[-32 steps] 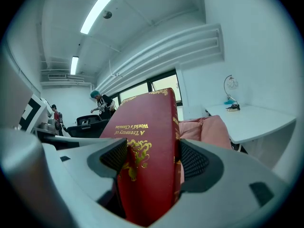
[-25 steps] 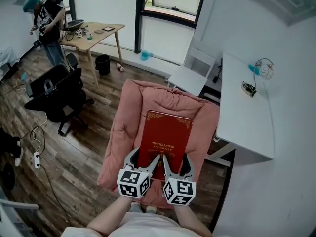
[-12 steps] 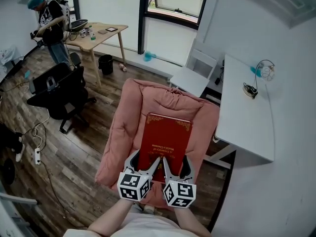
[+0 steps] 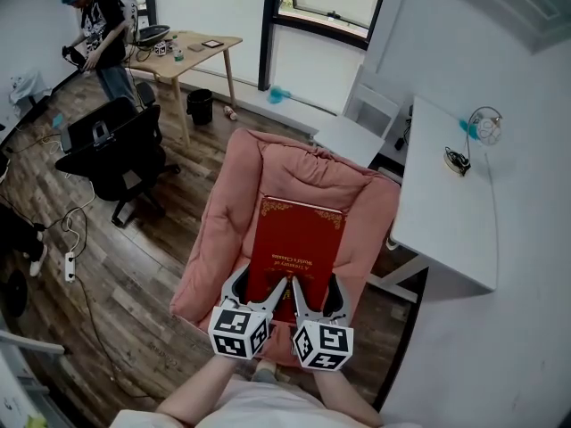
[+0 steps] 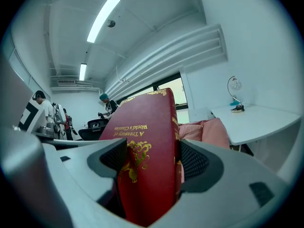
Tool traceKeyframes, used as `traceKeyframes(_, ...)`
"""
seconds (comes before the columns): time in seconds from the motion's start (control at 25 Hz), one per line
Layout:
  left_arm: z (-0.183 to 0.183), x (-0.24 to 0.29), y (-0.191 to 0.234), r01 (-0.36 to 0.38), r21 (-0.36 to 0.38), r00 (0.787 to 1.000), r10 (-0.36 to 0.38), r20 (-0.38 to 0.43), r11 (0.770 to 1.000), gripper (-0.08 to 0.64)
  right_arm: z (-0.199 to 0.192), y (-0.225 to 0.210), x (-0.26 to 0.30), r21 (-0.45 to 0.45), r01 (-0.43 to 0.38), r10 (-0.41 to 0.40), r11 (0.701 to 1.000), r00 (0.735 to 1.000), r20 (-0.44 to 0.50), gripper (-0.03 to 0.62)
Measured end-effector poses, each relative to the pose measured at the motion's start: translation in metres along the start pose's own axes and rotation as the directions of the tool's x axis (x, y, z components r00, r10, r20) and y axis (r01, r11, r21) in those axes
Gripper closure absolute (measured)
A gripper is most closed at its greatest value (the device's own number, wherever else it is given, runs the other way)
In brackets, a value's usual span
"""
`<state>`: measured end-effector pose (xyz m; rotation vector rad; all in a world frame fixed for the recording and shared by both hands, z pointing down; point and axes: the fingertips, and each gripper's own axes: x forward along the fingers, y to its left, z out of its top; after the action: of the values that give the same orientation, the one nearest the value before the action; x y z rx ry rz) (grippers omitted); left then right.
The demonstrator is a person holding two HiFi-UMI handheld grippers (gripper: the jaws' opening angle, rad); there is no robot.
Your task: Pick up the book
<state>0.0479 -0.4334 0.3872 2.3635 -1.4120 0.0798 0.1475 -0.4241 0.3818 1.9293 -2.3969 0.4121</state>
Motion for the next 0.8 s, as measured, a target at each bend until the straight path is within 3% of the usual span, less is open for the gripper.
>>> traceKeyframes(0.4, -0.004, -0.043, -0.005, 0.03, 0.013, 1.0, -0.03, 0.009, 0.999, 0.249, -0.004, 0.026, -0.038, 0.002, 0.021, -0.021, 1.0, 1.0, 0.016, 0.25)
traceKeyframes(0.8, -0.028, -0.149, -0.008, 0.062, 0.022, 0.998, -0.062, -0.003, 0.998, 0.249, -0.029, 0.091, -0.125, 0.013, 0.057, -0.057, 0.998, 0.998, 0.015, 0.25)
